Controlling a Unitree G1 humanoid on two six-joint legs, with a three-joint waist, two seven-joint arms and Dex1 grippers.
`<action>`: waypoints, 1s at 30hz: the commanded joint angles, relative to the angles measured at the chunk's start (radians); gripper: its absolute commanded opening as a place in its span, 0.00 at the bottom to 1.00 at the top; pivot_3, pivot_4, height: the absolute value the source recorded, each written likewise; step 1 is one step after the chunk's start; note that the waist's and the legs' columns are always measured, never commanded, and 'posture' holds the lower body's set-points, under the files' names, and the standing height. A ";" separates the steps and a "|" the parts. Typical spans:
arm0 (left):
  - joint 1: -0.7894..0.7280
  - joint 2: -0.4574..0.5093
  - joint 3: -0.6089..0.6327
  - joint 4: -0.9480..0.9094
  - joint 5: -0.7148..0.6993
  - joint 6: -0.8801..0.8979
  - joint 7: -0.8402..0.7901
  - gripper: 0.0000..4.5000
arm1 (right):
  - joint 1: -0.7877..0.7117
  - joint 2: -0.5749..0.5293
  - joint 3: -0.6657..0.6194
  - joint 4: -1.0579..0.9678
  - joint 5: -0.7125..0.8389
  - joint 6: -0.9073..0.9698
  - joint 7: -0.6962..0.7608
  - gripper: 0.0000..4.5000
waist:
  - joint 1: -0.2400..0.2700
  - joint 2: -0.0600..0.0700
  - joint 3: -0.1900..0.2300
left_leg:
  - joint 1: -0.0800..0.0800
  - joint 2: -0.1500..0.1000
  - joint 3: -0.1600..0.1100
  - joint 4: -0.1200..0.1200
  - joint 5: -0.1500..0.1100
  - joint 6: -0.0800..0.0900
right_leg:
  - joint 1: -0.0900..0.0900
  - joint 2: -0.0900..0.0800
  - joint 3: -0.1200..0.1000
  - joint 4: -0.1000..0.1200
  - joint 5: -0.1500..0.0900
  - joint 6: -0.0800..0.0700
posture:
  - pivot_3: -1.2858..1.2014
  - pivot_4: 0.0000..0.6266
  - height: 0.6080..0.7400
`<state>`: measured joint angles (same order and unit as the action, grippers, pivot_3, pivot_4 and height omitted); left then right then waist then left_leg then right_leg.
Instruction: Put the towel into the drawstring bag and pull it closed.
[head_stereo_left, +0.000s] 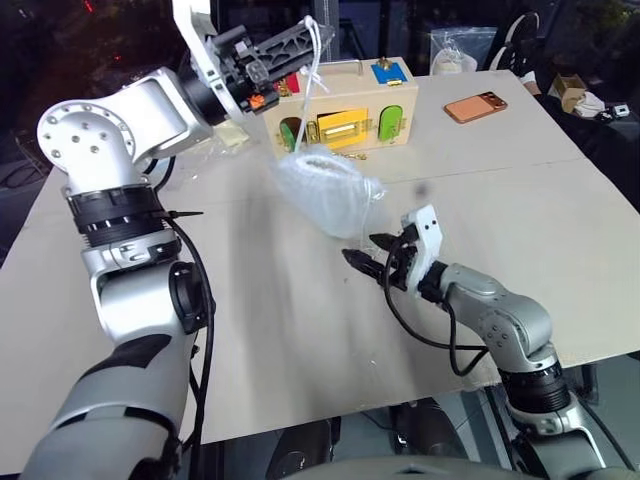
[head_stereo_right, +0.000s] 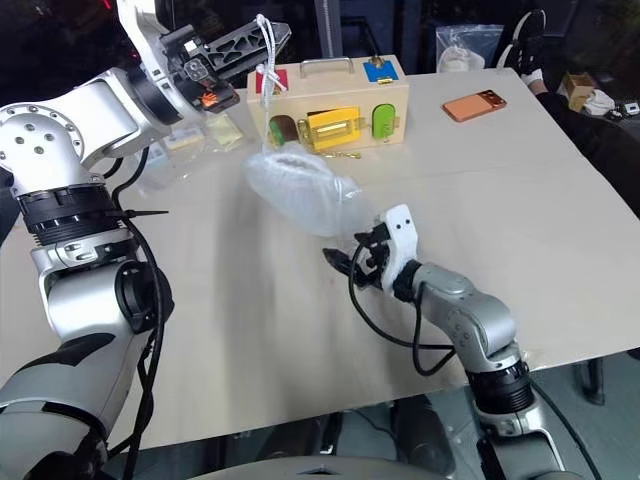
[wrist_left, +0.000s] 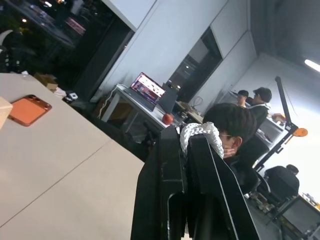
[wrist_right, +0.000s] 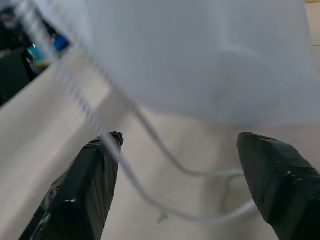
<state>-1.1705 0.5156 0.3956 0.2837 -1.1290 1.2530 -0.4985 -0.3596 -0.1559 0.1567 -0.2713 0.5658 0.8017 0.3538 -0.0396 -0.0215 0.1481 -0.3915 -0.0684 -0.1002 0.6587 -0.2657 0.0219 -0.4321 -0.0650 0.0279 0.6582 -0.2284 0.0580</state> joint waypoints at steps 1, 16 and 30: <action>-0.007 0.004 0.026 -0.046 -0.023 -0.010 0.003 0.00 | -0.012 -0.001 -0.007 -0.001 0.014 -0.035 0.065 0.47 | 0.000 0.000 0.000 | 0.000 0.000 0.000 0.000 0.000 0.000 | 0.000 0.000 0.000 0.000 0.000 0.000 | 0.52 0.24 1.00; 0.152 -0.016 0.063 -0.004 0.163 -0.231 0.160 0.00 | -0.019 -0.101 -0.490 -0.369 0.960 -0.147 -0.023 0.01 | 0.002 0.000 0.000 | 0.001 0.000 -0.001 0.000 0.000 0.000 | 0.002 -0.003 -0.001 0.000 0.000 0.000 | 0.52 0.24 1.00; 0.237 -0.122 0.258 0.083 0.287 -0.556 0.632 0.00 | -0.071 -0.090 -0.736 -0.224 1.135 -0.473 -0.155 0.01 | 0.008 -0.001 0.000 | 0.000 0.000 0.000 0.000 0.000 0.000 | 0.001 -0.004 0.000 0.000 0.000 0.000 | 0.52 0.24 1.00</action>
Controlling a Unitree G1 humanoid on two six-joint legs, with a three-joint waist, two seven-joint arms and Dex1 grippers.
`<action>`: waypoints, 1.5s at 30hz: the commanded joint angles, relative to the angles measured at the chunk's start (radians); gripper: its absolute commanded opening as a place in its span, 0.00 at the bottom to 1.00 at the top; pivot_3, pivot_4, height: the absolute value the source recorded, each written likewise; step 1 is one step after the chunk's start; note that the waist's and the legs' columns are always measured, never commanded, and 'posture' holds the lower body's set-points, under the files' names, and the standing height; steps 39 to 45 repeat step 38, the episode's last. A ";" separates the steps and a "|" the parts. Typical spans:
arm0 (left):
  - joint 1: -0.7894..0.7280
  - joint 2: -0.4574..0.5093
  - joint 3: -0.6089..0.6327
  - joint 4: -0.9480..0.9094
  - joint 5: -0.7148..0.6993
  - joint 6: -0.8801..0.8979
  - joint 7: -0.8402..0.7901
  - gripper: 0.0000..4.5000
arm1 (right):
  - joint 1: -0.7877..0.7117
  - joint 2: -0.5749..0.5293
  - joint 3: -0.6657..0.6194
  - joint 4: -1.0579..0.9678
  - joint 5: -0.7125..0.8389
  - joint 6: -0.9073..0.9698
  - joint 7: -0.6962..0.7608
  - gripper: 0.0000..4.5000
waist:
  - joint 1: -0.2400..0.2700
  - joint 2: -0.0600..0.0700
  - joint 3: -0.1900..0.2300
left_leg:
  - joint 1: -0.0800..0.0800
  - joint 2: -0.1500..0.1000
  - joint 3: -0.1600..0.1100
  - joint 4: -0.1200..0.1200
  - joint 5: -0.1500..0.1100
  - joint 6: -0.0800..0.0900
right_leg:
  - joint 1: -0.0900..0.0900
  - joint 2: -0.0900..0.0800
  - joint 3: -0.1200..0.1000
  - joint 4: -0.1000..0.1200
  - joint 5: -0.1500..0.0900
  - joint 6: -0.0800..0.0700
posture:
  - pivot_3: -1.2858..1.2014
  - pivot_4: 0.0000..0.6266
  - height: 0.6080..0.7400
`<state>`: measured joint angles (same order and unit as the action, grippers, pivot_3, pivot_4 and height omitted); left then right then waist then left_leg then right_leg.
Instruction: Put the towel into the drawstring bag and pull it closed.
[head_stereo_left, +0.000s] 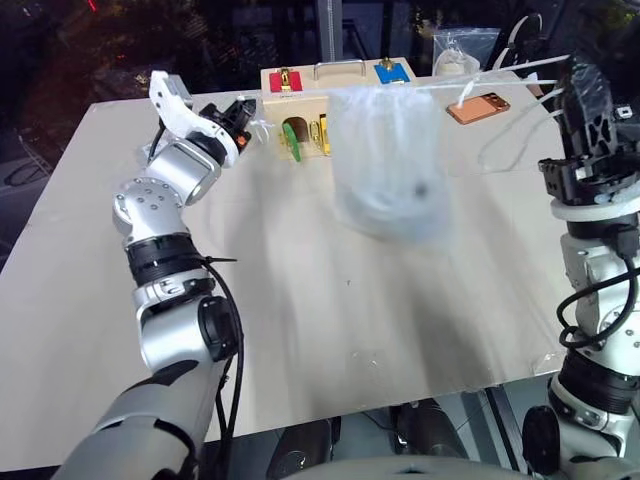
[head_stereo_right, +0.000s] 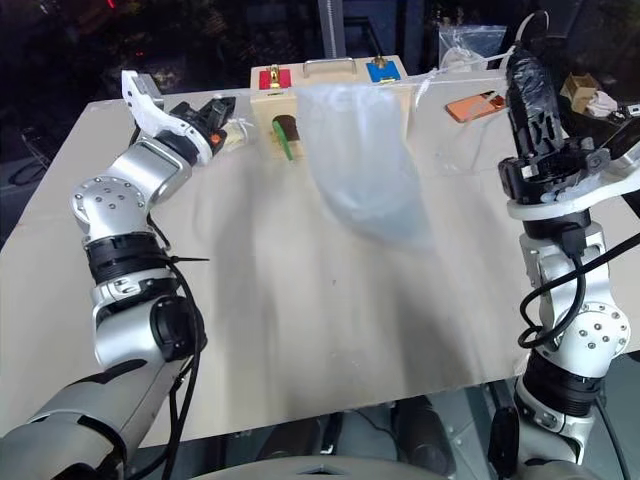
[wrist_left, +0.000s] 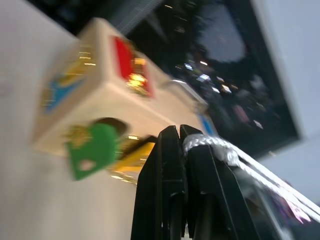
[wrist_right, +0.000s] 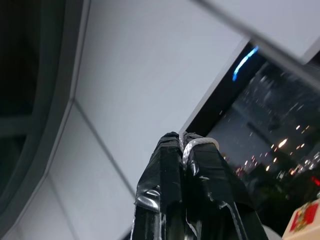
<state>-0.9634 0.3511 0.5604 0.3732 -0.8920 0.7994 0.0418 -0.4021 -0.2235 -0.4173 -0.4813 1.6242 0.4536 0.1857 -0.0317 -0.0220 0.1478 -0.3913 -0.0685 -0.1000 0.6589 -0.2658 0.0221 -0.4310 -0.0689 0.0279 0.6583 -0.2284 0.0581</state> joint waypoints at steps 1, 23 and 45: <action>0.032 0.052 0.092 -0.006 0.050 -0.114 0.090 0.00 | -0.032 -0.038 -0.178 -0.002 0.092 -0.128 0.013 0.01 | 0.000 0.000 0.000 | 0.000 0.000 0.000 0.000 0.000 0.000 | 0.000 0.000 0.000 0.000 0.000 0.000 | 0.52 0.24 1.00; 0.849 0.275 -0.537 -0.541 0.343 -0.407 -0.818 0.40 | 0.498 -0.625 0.522 0.003 -1.109 -0.004 0.284 0.43 | 0.029 0.001 -0.001 | 0.013 0.003 0.009 -0.004 -0.001 0.003 | 0.012 0.001 0.007 -0.007 0.000 0.000 | 0.52 0.24 1.00; 1.158 0.383 -0.195 -0.713 0.251 -0.414 -0.902 0.95 | 0.969 -0.502 -0.097 -0.262 -1.071 -0.081 0.394 0.97 | 0.046 0.003 0.000 | 0.012 0.003 0.002 -0.005 -0.008 0.012 | 0.019 -0.001 0.000 -0.018 -0.001 0.000 | 0.52 0.24 1.00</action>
